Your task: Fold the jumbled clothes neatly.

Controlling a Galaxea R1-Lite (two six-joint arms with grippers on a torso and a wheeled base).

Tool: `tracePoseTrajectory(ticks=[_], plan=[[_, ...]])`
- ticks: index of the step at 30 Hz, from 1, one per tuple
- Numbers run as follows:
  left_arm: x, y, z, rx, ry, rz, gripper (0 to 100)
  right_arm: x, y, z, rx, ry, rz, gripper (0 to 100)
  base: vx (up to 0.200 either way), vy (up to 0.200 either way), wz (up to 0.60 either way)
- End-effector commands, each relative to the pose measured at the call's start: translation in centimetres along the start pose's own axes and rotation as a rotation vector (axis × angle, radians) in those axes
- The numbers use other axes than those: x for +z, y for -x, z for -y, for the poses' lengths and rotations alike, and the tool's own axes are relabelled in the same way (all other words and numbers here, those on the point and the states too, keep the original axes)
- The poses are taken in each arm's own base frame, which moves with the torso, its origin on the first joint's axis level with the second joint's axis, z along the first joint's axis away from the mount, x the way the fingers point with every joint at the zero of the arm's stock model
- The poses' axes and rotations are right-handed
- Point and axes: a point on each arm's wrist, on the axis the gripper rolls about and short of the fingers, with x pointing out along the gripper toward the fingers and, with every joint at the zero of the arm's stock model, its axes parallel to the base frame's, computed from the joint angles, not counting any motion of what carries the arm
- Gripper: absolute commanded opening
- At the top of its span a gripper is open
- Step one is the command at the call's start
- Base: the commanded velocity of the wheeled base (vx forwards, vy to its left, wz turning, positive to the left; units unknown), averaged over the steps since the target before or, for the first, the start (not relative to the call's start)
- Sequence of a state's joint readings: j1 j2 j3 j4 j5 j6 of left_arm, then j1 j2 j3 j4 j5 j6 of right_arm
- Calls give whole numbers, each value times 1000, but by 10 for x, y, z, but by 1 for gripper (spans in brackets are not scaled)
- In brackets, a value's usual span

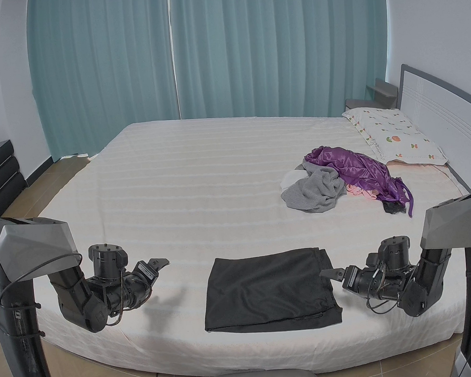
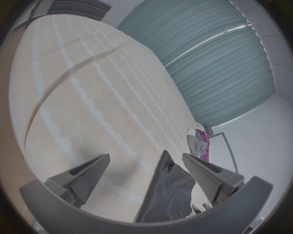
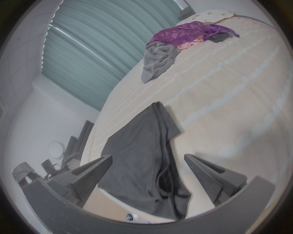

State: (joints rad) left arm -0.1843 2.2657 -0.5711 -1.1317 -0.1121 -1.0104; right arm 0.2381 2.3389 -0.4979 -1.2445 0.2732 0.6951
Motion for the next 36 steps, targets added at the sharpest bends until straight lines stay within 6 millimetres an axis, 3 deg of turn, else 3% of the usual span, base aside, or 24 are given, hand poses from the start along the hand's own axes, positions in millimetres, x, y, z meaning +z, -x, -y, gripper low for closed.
tracePoseTrajectory(ticks=[1,12,20,36], plan=[[0,0,0,1,1,-1,100,-20,21,2,46,12,-80,100,0,0,0],[0,0,0,1,1,-1,100,-29,14,8,39,91,-109,100,0,0,0],[0,0,0,0,-1,0,100,-32,6,-6,95,137,-105,100,0,0,0],[0,-1,0,0,-1,0,100,-29,-14,3,93,184,-87,100,0,0,0]])
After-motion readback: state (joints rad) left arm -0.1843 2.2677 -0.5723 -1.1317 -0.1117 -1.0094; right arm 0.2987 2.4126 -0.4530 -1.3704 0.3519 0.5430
